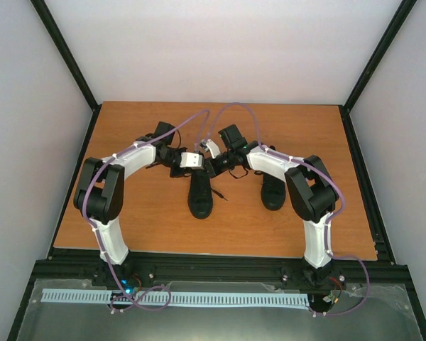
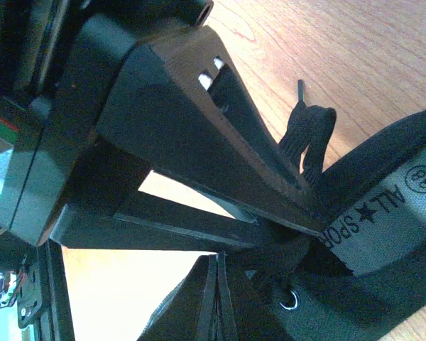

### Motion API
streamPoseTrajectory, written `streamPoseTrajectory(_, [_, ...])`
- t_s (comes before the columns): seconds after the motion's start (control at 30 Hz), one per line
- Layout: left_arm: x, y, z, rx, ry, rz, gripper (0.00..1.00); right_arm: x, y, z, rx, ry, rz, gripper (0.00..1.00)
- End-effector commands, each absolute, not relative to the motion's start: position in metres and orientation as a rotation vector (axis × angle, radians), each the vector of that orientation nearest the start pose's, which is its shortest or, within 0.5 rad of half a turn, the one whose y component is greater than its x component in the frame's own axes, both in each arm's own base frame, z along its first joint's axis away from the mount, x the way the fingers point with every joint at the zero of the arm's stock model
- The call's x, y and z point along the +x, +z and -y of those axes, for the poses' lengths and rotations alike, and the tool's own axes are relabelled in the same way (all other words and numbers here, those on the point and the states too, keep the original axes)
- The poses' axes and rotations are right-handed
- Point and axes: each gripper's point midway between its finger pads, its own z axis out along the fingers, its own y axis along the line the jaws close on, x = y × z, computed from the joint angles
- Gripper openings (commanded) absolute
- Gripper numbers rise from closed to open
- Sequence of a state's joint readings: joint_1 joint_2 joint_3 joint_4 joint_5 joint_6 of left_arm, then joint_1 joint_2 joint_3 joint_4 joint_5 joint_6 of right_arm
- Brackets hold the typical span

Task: Tie the shoes
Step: Cross the shoelace with the shoelace.

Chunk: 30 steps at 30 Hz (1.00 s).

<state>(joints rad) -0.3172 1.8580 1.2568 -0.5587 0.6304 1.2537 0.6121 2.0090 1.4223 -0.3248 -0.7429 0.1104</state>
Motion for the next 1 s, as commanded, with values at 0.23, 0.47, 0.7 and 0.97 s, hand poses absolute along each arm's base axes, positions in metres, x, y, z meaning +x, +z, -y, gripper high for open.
streamPoseTrajectory(0.23, [0.364, 0.095, 0.235, 1.805, -0.552, -1.636, 0.01, 0.335, 0.145, -0.381, -0.991, 1.280, -2.239, 0.20])
streamPoseTrajectory(0.47, [0.364, 0.099, 0.235, 1.775, -0.536, -1.625, 0.01, 0.357, 0.143, -0.344, -0.861, 1.240, -2.258, 0.25])
streamPoseTrajectory(0.7, [0.363, 0.101, 0.235, 1.770, -0.542, -1.627, 0.01, 0.363, 0.104, -0.348, -0.856, 1.204, -2.351, 0.10])
streamPoseTrajectory(0.97, [0.361, 0.101, 0.235, 1.768, -0.553, -1.630, 0.01, 0.350, 0.094, -0.369, -0.925, 1.295, -2.334, 0.13])
